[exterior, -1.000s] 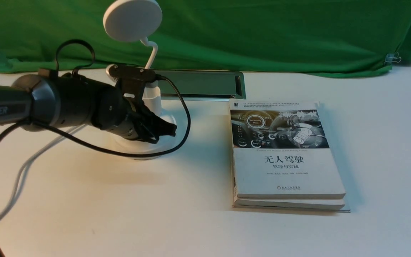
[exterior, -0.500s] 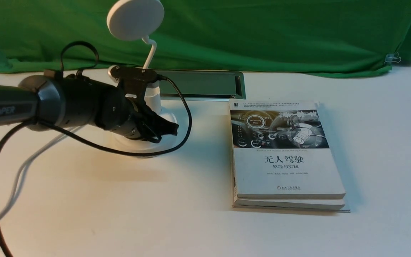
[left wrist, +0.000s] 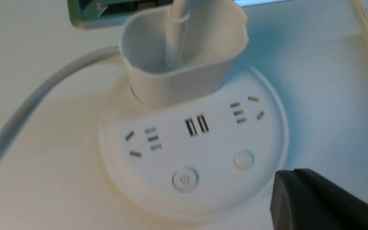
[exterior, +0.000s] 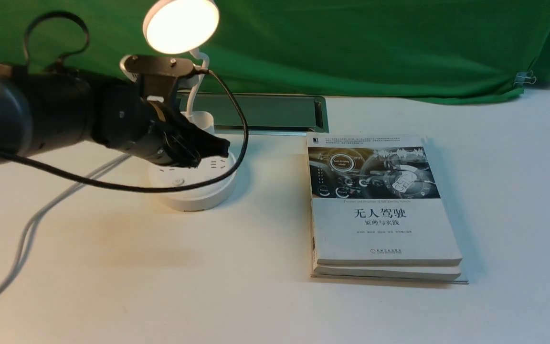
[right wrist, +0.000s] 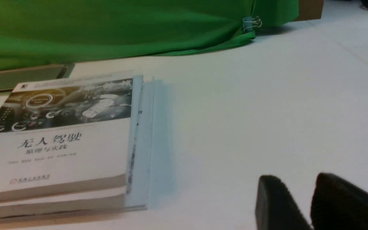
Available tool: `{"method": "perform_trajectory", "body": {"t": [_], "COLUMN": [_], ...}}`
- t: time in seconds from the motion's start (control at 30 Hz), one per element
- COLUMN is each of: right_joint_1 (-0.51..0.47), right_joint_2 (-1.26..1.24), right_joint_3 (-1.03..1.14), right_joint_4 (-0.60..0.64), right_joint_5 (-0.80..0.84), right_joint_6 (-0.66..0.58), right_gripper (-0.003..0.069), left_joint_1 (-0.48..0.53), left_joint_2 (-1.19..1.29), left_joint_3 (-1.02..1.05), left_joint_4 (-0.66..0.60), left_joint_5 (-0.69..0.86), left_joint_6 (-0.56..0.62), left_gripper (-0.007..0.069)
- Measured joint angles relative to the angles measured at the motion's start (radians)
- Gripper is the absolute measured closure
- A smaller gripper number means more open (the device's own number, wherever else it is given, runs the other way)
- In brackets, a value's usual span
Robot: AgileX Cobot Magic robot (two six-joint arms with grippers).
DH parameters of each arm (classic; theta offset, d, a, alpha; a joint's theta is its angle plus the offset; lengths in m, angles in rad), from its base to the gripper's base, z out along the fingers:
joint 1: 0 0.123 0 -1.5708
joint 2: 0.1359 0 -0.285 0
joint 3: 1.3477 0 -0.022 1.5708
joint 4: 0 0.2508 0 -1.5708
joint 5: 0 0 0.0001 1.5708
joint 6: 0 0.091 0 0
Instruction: Turn on the desk lamp on the white desktop with your hand.
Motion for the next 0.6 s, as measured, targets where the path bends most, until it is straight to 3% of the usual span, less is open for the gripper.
{"method": "perform_trajectory", "body": {"t": [0.17,0.33,0.6], "right_joint_1": [0.000,0.000,0.000], "right_joint_2": [0.000,0.000,0.000], "right_joint_3": [0.000,0.000,0.000], "right_joint_4": [0.000,0.000,0.000], "right_joint_5": [0.001,0.001,0.000], "right_joint_6": [0.000,0.000,0.001], "right_gripper": [0.0421,0.0421,0.0421], "left_joint_1": [-0.008,-0.056,-0.079], "left_joint_2": [-0.118,-0.410,-0.884], "left_joint_3": [0.179,0.408,0.558], "left_joint_4": [-0.226,-0.475,-0.519], "left_joint_5": [0.075,0.002,-0.152], "left_joint_6": [0.138,0.317,0.403], "left_gripper": [0.0623,0.0623,0.0623]}}
